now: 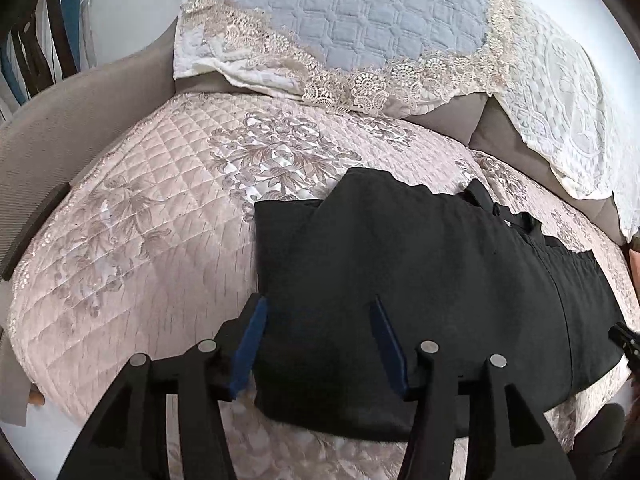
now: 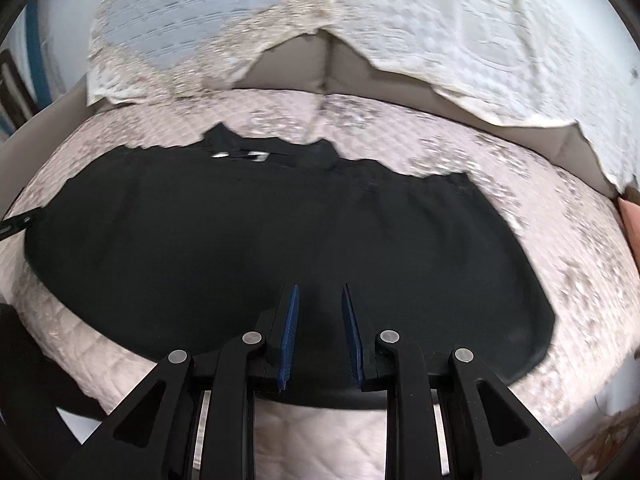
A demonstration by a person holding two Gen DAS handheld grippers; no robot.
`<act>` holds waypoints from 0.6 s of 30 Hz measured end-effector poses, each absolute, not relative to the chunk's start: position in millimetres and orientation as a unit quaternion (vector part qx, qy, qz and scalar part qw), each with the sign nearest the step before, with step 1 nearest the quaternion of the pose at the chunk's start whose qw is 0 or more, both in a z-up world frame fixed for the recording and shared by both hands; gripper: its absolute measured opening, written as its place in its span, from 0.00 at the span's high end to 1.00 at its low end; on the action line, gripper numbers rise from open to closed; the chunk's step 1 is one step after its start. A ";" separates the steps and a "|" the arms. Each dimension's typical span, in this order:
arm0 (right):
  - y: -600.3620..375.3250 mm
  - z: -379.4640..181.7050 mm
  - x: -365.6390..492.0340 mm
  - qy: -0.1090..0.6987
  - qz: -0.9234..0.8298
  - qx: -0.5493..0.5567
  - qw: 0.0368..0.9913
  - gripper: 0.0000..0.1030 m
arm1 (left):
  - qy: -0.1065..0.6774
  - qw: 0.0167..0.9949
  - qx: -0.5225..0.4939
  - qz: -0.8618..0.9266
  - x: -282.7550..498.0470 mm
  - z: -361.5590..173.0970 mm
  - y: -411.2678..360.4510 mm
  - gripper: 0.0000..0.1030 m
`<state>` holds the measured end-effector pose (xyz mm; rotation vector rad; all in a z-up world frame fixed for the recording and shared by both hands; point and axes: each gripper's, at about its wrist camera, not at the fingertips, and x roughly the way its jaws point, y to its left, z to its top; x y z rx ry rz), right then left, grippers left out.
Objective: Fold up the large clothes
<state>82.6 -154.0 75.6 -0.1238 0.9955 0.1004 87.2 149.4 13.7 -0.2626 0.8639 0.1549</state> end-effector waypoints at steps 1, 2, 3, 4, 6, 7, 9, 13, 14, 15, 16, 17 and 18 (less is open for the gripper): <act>-144.2 72.3 84.8 0.478 0.062 -0.062 0.874 0.74 | 0.419 0.895 -0.134 0.073 90.1 11.3 152.3 0.44; -135.0 68.9 86.8 0.478 0.075 -0.064 0.873 0.74 | 0.421 0.893 -0.139 0.072 92.8 8.9 154.7 0.41; -127.9 66.2 88.2 0.479 0.085 -0.065 0.871 0.74 | 0.424 0.891 -0.144 0.072 95.5 5.8 157.3 0.38; -116.3 62.0 92.3 0.481 0.102 -0.066 0.868 0.74 | 0.427 0.889 -0.150 0.070 97.9 2.6 159.4 0.38; -97.2 55.3 99.1 0.484 0.128 -0.065 0.863 0.74 | 0.435 0.883 -0.161 0.065 103.3 -5.5 163.7 0.38; -86.8 51.9 103.5 0.485 0.142 -0.065 0.861 0.74 | 0.440 0.880 -0.167 0.064 105.3 -9.4 165.6 0.37; -69.7 46.4 112.8 0.486 0.165 -0.063 0.856 0.74 | 0.443 0.876 -0.180 0.058 109.0 -15.9 168.8 0.34; -45.7 42.4 129.1 0.478 0.199 -0.062 0.853 0.74 | 0.434 0.880 -0.187 0.049 113.4 -17.5 170.4 0.32; -41.9 41.3 132.9 0.477 0.203 -0.064 0.853 0.74 | 0.432 0.881 -0.188 0.047 115.4 -17.9 171.1 0.31; -36.5 38.5 139.2 0.476 0.208 -0.064 0.852 0.74 | 0.432 0.880 -0.191 0.044 118.1 -18.7 172.2 0.31; -33.6 35.6 143.7 0.478 0.209 -0.063 0.851 0.74 | 0.432 0.879 -0.196 0.042 120.8 -19.2 173.2 0.31; -32.2 32.4 147.8 0.480 0.208 -0.060 0.850 0.74 | 0.430 0.879 -0.200 0.040 123.0 -19.4 174.9 0.30; -30.6 26.6 154.0 0.487 0.204 -0.058 0.847 0.74 | 0.429 0.879 -0.206 0.036 124.8 -20.0 175.5 0.29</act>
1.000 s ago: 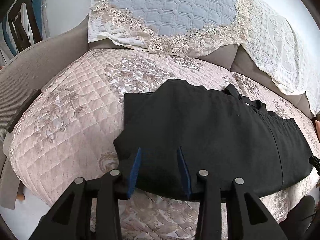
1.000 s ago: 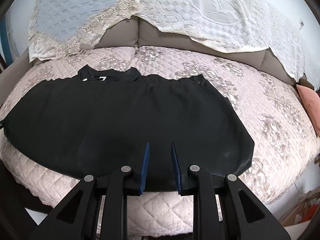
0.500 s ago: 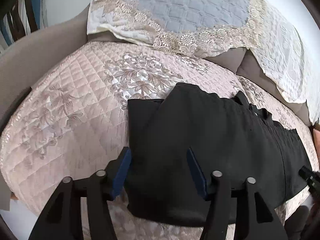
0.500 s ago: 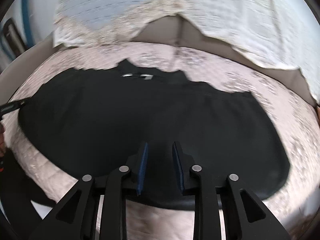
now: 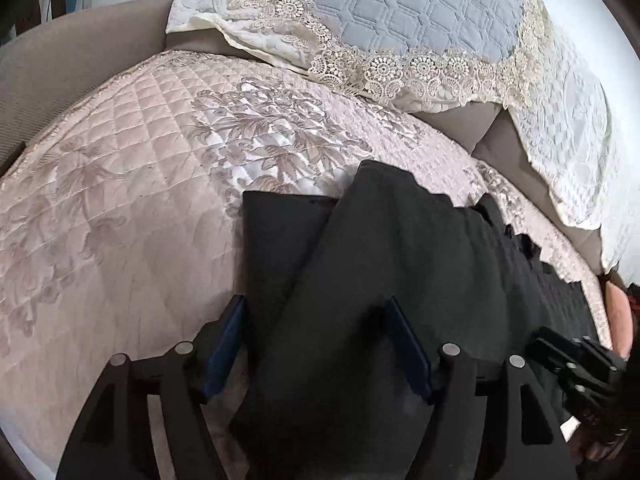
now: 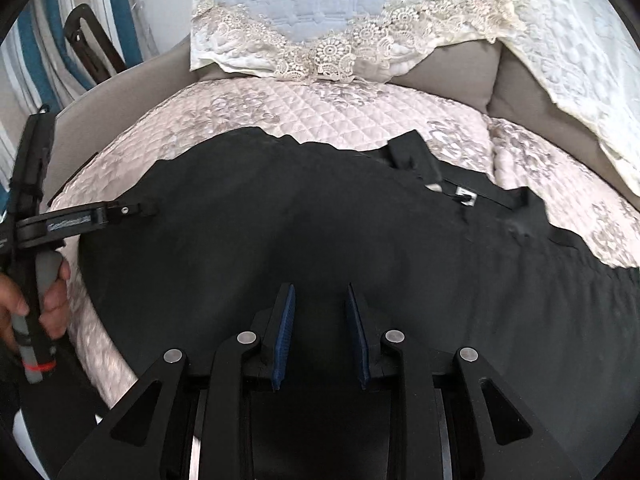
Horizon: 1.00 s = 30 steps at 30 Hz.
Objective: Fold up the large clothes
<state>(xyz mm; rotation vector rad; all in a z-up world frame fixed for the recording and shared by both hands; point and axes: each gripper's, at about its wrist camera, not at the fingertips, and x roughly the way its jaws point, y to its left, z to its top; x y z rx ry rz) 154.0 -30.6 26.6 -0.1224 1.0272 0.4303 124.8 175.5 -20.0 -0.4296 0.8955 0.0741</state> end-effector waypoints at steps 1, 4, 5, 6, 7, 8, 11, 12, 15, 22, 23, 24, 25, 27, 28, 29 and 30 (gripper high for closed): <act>-30.6 23.6 156.5 0.491 0.202 -0.057 0.846 0.74 | 0.429 0.877 -0.212 0.033 125.5 -20.9 175.5 0.29; -34.2 22.3 153.9 0.490 0.205 -0.053 0.846 0.74 | 0.426 0.879 -0.216 0.022 120.1 -22.8 170.8 0.29; -35.3 22.8 151.5 0.490 0.205 -0.055 0.845 0.74 | 0.424 0.880 -0.215 0.018 115.9 -23.6 169.2 0.29; -36.3 24.0 149.1 0.491 0.204 -0.056 0.845 0.74 | 0.422 0.881 -0.216 0.014 111.8 -25.1 167.9 0.29; -38.0 26.4 145.5 0.491 0.204 -0.054 0.845 0.74 | 0.422 0.881 -0.215 0.012 108.8 -26.5 167.2 0.29; -39.6 28.3 143.0 0.491 0.205 -0.052 0.845 0.74 | 0.423 0.881 -0.211 0.010 106.1 -27.3 165.0 0.29; -45.4 33.4 133.2 0.492 0.204 -0.049 0.845 0.74 | 0.424 0.885 -0.192 0.016 102.7 -27.0 160.3 0.42; -48.4 35.4 129.7 0.493 0.202 -0.046 0.845 0.74 | 0.424 0.885 -0.195 0.017 102.3 -27.0 161.3 0.50; -60.9 41.7 118.9 0.493 0.194 -0.040 0.847 0.74 | 0.420 0.881 -0.216 0.020 98.9 -26.2 169.8 0.72; -89.7 47.9 103.2 0.490 0.174 -0.026 0.854 0.74 | 0.403 0.891 -0.208 0.006 89.7 5.2 161.7 0.89; -94.7 49.3 101.3 0.489 0.170 -0.021 0.855 0.74 | 0.397 0.894 -0.207 -0.002 88.3 13.5 158.3 0.90; -98.1 50.5 99.8 0.488 0.168 -0.017 0.856 0.74 | 0.389 0.898 -0.205 -0.012 86.6 23.4 154.4 0.90; -103.3 52.0 97.6 0.486 0.164 -0.012 0.858 0.74 | 0.382 0.901 -0.204 -0.023 84.8 34.0 149.1 0.90; -113.1 54.7 93.2 0.483 0.158 -0.004 0.861 0.74 | 0.369 0.907 -0.197 -0.045 82.3 51.6 136.8 0.91; -119.3 56.1 90.6 0.481 0.154 0.001 0.863 0.74 | 0.364 0.910 -0.192 -0.055 82.3 59.6 129.4 0.91; -126.4 57.7 88.0 0.479 0.149 0.006 0.865 0.74 | 0.360 0.912 -0.187 -0.065 83.0 67.3 120.6 0.91; -131.1 58.5 85.8 0.477 0.145 0.009 0.867 0.74 | 0.355 0.914 -0.182 -0.078 84.2 74.9 110.7 0.91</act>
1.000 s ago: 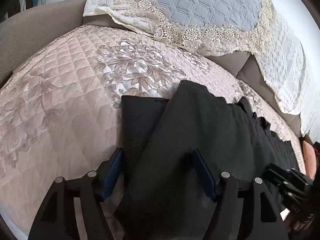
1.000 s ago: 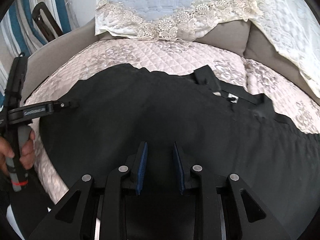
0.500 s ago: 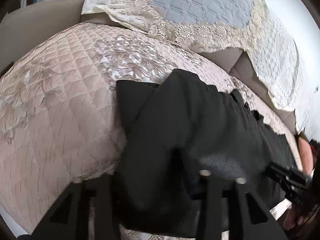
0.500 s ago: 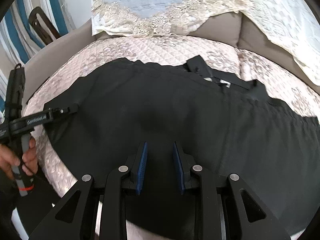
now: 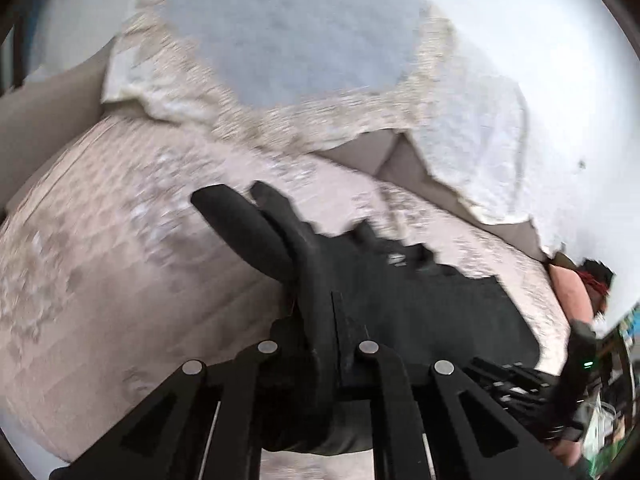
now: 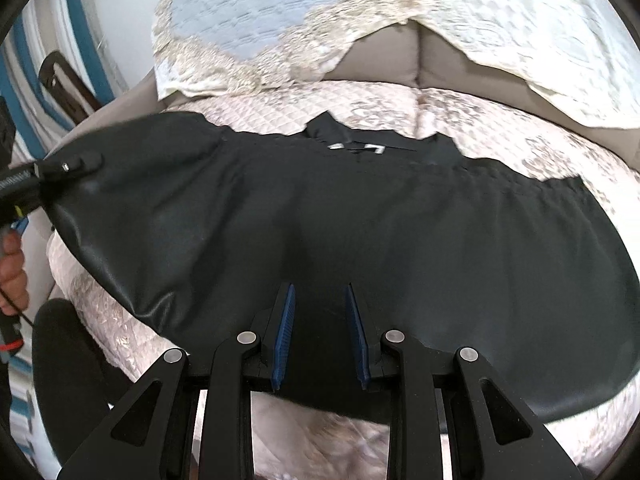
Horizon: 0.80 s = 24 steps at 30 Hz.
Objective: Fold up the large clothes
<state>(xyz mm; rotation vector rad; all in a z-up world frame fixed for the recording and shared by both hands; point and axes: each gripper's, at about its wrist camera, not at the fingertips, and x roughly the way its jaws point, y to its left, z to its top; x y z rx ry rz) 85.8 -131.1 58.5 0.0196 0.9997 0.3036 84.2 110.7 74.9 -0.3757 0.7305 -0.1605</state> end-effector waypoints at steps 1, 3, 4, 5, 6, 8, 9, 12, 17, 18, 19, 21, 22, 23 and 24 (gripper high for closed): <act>-140.7 60.1 82.7 0.475 0.137 0.015 0.869 0.74 | 0.349 0.915 -0.179 -0.092 85.7 81.6 99.6 0.91; -153.1 62.1 77.7 0.474 0.125 0.026 0.871 0.74 | 0.344 0.914 -0.176 -0.120 90.1 89.6 78.7 0.91; -162.6 62.9 75.0 0.473 0.116 0.033 0.873 0.74 | 0.344 0.913 -0.174 -0.134 94.5 91.3 66.8 0.91; -169.5 63.7 72.4 0.473 0.109 0.038 0.873 0.74 | 0.345 0.911 -0.170 -0.147 98.2 91.7 54.2 0.91; -177.4 63.7 70.5 0.473 0.102 0.043 0.874 0.74 | 0.348 0.909 -0.163 -0.160 102.9 90.9 39.3 0.91; -195.0 63.4 65.7 0.473 0.083 0.052 0.876 0.74 | 0.357 0.902 -0.159 -0.183 111.3 83.6 13.2 0.91; -200.0 63.3 63.5 0.474 0.077 0.056 0.876 0.74 | 0.362 0.899 -0.154 -0.193 115.3 77.4 -0.7 0.91; -219.0 60.4 57.1 0.476 0.058 0.072 0.874 0.74 | 0.394 0.882 -0.143 -0.215 132.2 48.2 -40.9 0.91; -234.9 54.8 53.6 0.483 0.047 0.086 0.870 0.74 | 0.457 0.851 -0.129 -0.226 151.2 -7.3 -82.6 0.90; -236.3 54.0 54.7 0.484 0.048 0.090 0.869 0.74 | 0.462 0.848 -0.126 -0.228 152.1 -12.3 -85.7 0.88; -236.9 54.0 55.0 0.484 0.050 0.093 0.869 0.74 | 0.461 0.848 -0.124 -0.229 150.5 -12.9 -87.5 0.88; -236.4 54.8 55.4 0.483 0.053 0.100 0.868 0.74 | 0.460 0.848 -0.124 -0.231 149.7 -4.7 -87.8 0.73; -235.7 55.8 57.2 0.482 0.057 0.104 0.868 0.74 | 0.461 0.846 -0.123 -0.239 147.4 0.5 -88.7 0.68; -234.7 57.6 59.0 0.479 0.062 0.109 0.869 0.74 | 0.459 0.843 -0.124 -0.251 143.4 7.9 -90.2 0.59; -234.0 58.4 59.6 0.477 0.065 0.113 0.869 0.73 | 0.452 0.843 -0.122 -0.264 137.2 17.2 -91.9 0.53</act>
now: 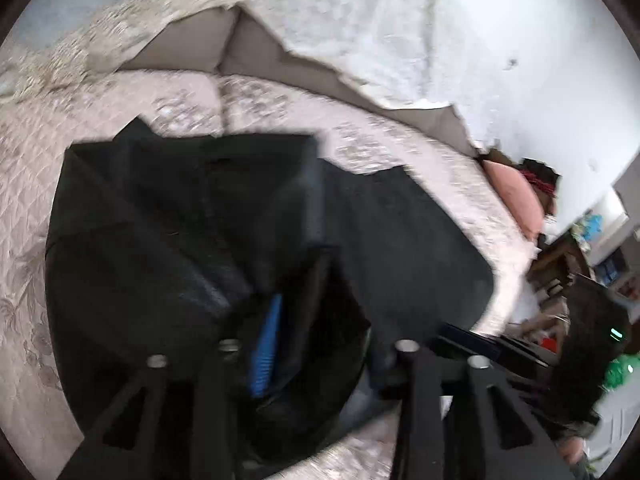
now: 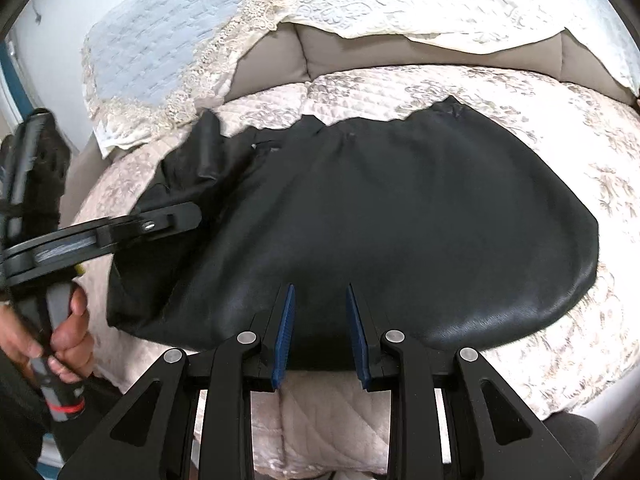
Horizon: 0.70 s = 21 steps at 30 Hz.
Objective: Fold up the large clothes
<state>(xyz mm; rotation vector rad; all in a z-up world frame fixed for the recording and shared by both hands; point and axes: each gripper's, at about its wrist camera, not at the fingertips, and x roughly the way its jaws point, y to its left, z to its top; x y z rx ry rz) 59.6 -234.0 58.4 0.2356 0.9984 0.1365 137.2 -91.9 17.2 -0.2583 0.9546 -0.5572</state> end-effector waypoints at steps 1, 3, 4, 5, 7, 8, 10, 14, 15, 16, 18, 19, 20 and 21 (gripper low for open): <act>-233.2 61.1 61.3 0.474 0.070 0.120 0.870 0.73 | 0.445 0.843 -0.121 -0.277 129.9 25.7 -91.7 0.52; -232.9 65.6 63.2 0.467 0.080 0.134 0.870 0.72 | 0.427 0.845 -0.119 -0.300 115.6 43.8 -86.5 0.51; -232.3 69.1 65.2 0.463 0.087 0.145 0.870 0.72 | 0.417 0.849 -0.116 -0.303 110.1 52.5 -81.9 0.50; -232.2 70.5 67.2 0.461 0.090 0.151 0.870 0.70 | 0.407 0.855 -0.116 -0.299 107.0 59.1 -76.3 0.49; -228.5 77.0 73.0 0.455 0.104 0.165 0.869 0.69 | 0.395 0.871 -0.119 -0.268 108.5 67.0 -58.3 0.47; -224.6 80.6 76.8 0.450 0.113 0.173 0.869 0.69 | 0.393 0.879 -0.118 -0.242 112.6 68.1 -47.3 0.47; -214.2 84.2 85.4 0.447 0.131 0.184 0.866 0.67 | 0.401 0.887 -0.117 -0.197 125.9 64.9 -31.5 0.47; -193.1 70.6 102.9 0.470 0.161 0.194 0.846 0.45 | 0.413 0.889 -0.124 -0.152 148.5 51.1 -9.6 0.47; -188.9 63.8 105.9 0.478 0.166 0.194 0.840 0.45 | 0.417 0.889 -0.122 -0.145 153.5 47.0 -8.9 0.47; -184.9 54.9 107.5 0.487 0.164 0.189 0.837 0.45 | 0.420 0.887 -0.121 -0.145 157.2 43.6 -9.7 0.47; -181.4 39.8 106.2 0.506 0.144 0.174 0.833 0.63 | 0.427 0.886 -0.114 -0.144 167.0 39.4 -17.4 0.47; -180.8 31.5 103.2 0.513 0.137 0.173 0.830 0.71 | 0.426 0.886 -0.108 -0.149 170.2 39.1 -21.3 0.47; -181.0 25.5 99.8 0.517 0.131 0.173 0.828 0.74 | 0.423 0.887 -0.100 -0.154 173.6 39.2 -28.0 0.47; -181.6 20.0 96.3 0.520 0.128 0.175 0.826 0.77 | 0.421 0.889 -0.090 -0.158 177.9 39.3 -36.3 0.47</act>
